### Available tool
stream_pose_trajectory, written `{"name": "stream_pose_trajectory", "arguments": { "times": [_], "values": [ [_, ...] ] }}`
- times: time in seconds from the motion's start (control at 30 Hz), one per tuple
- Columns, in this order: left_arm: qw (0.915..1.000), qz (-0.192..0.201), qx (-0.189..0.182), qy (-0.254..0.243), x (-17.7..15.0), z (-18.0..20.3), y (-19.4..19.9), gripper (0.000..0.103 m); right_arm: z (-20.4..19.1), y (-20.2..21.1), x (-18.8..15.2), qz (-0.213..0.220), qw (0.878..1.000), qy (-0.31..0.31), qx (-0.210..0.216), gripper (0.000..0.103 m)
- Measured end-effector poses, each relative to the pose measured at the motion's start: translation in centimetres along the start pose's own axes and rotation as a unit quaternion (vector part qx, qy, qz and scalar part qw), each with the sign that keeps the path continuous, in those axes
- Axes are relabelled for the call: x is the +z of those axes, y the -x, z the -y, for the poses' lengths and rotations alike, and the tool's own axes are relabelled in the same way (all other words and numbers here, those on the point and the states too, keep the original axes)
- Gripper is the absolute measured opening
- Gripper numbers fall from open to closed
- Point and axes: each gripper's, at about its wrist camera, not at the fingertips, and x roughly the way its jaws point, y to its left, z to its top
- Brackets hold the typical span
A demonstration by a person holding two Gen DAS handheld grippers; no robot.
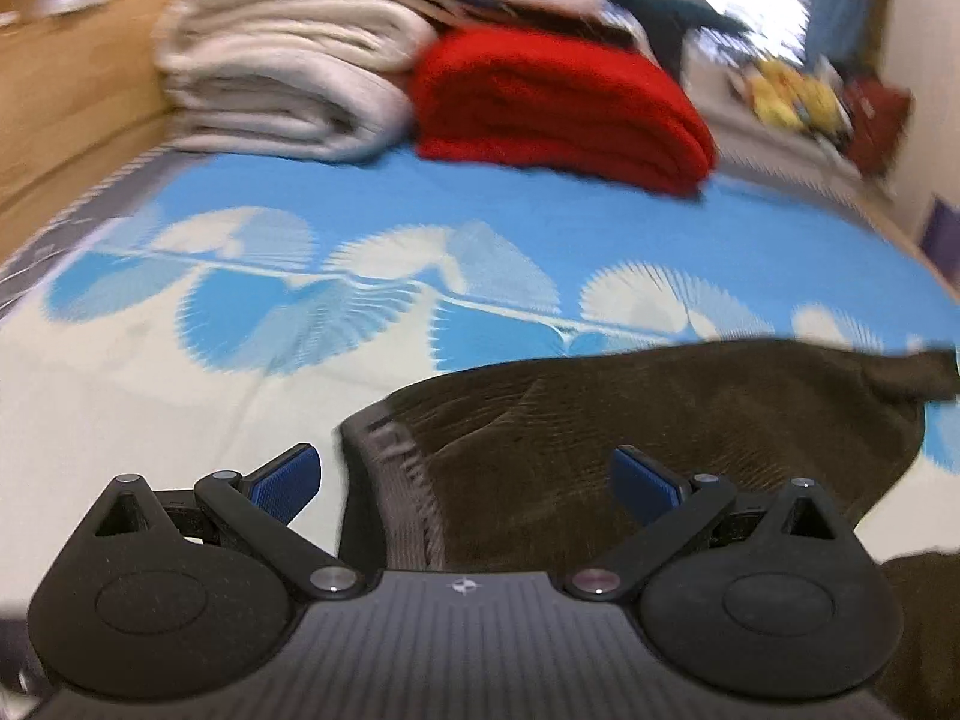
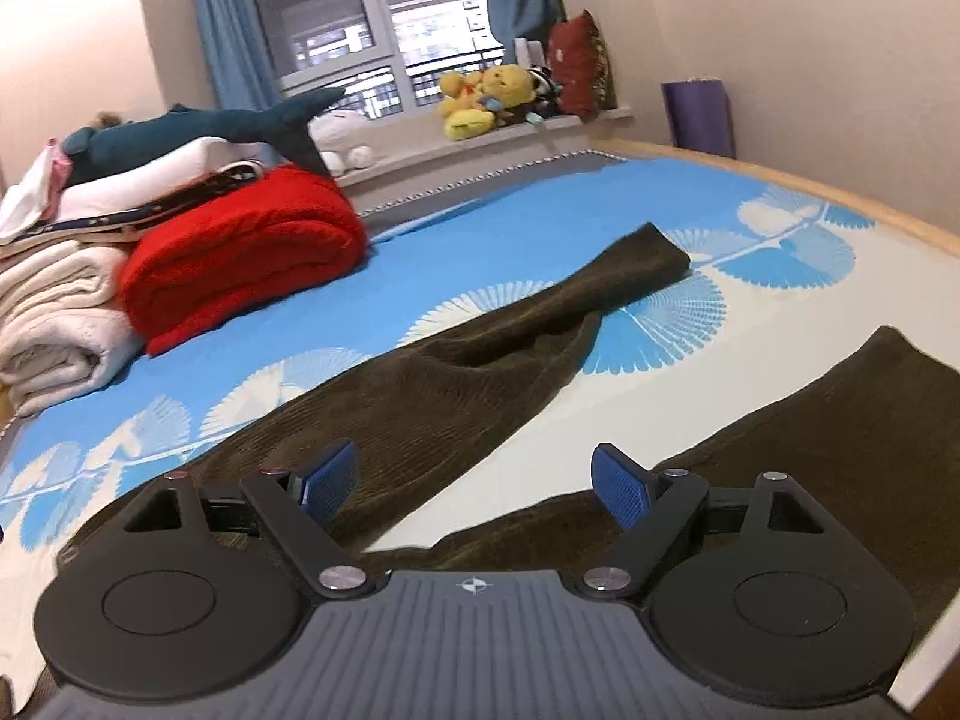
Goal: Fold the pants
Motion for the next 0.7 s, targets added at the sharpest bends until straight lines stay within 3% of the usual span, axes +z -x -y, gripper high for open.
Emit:
{"name": "stream_pose_trajectory", "arguments": {
  "times": [0.07,0.13,0.2,0.37,0.43,0.5,0.53,0.57,0.6,0.7],
  "values": [
    [0.999,-0.022,-0.014,-0.037,1.6,0.2,-3.6,0.103,-0.1,-1.9,-0.9,-0.03,0.999,0.019,-0.024,0.085],
    [0.9965,-0.042,-0.014,-0.072,2.5,0.6,-7.5,0.103,0.0,-3.1,-0.7,-0.068,0.998,0.002,-0.005,0.085],
    [0.9941,-0.061,-0.006,-0.089,3.2,0.9,-11.3,0.103,0.2,-3.5,-0.4,-0.072,0.997,-0.022,0.015,0.085],
    [0.9872,-0.113,0.045,-0.103,3.4,1.1,-18.8,0.103,-0.3,-4.7,-0.7,-0.085,0.996,0.008,-0.006,0.085],
    [0.9863,-0.127,0.037,-0.099,3.4,0.6,-20.3,0.102,0.0,-5.3,-0.8,-0.1,0.995,-0.001,-0.006,0.085],
    [0.9875,-0.125,-0.007,-0.096,3.4,0.4,-20.3,0.072,0.3,-5.8,-0.7,-0.111,0.994,-0.007,-0.009,0.085],
    [0.986,-0.124,-0.044,-0.103,3.6,0.9,-19.7,0.029,0.3,-6.0,-0.7,-0.115,0.993,-0.009,-0.011,0.085],
    [0.9864,-0.11,-0.04,-0.115,3.7,1.4,-18.8,0.002,0.3,-6.2,-0.7,-0.119,0.993,-0.01,-0.012,0.085],
    [0.9863,-0.094,-0.014,-0.135,3.7,1.9,-17.9,0.002,0.3,-6.3,-0.6,-0.122,0.992,-0.01,-0.012,0.085],
    [0.9905,-0.065,-0.046,-0.112,4.0,1.3,-14.4,0.002,0.1,-6.5,-0.7,-0.125,0.992,-0.003,-0.015,0.085]
  ]
}}
